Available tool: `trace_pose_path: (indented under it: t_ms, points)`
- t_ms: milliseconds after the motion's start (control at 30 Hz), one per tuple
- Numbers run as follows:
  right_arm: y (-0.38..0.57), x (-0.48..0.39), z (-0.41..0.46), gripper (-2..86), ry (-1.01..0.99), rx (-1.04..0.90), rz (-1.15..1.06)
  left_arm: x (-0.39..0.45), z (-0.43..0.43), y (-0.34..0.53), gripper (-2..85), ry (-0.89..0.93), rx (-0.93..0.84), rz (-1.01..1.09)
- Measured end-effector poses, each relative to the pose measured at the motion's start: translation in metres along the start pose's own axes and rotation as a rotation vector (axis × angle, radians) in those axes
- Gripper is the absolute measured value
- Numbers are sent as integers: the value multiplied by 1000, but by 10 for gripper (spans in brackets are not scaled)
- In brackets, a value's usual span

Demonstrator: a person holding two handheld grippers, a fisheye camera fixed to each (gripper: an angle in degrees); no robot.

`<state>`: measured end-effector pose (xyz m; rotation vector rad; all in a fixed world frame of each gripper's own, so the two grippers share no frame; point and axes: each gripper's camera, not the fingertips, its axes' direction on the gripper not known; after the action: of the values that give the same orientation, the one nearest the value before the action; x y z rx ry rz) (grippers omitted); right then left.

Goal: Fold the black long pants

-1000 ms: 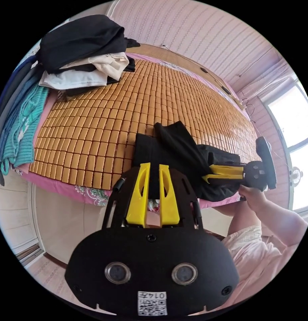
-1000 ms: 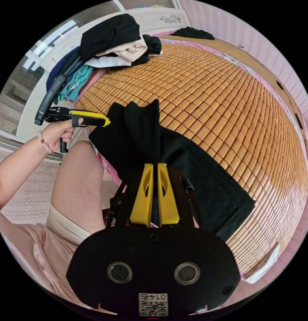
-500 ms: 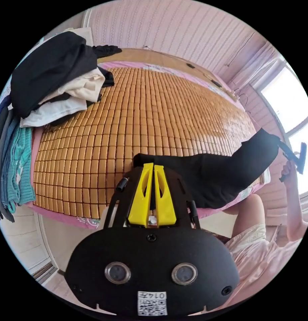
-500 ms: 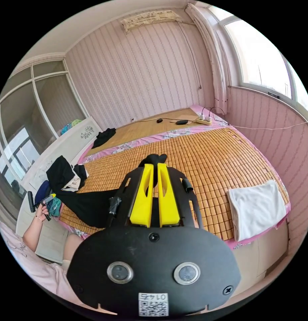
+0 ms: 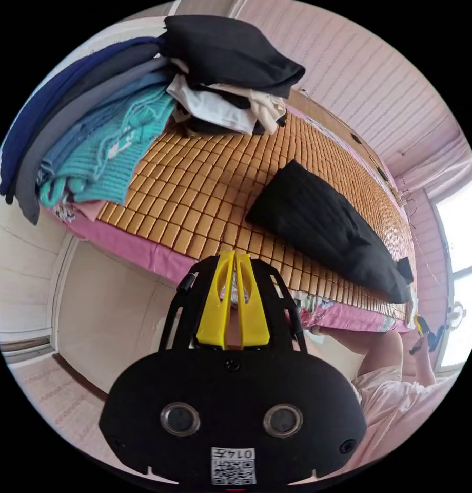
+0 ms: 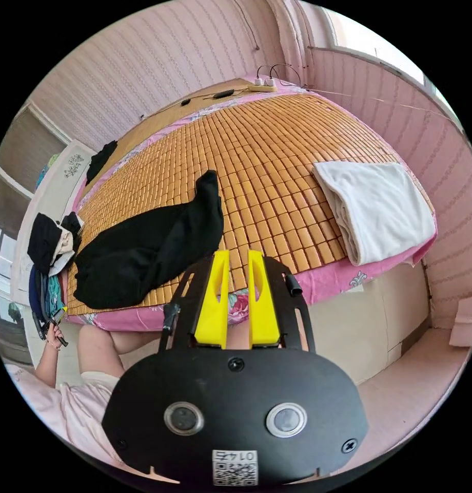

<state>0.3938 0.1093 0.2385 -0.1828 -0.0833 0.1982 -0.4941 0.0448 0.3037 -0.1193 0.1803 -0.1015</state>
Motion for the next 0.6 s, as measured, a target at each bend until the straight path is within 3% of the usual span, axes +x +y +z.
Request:
trace_pose_path:
  t_ms: [200, 333, 400, 500, 600]
  points:
    - [-67, -112, 55, 89, 123, -94, -320, 65, 46, -53, 3, -82, -100, 175]
    - [-77, -117, 125, 91, 271, -275, -265, 72, 92, -60, 4, -242, -248, 141]
    - [-81, -103, 111, 15, 198, -208, -214, 70, 91, -58, 0, -229, -233, 147]
    - [-75, -69, 67, 0, 121, -101, -138, 67, 91, -60, -6, -236, -315, 163]
    - [-34, -14, 11, -3, 54, 10, -14, 65, 84, -36, -9, -357, -343, 251]
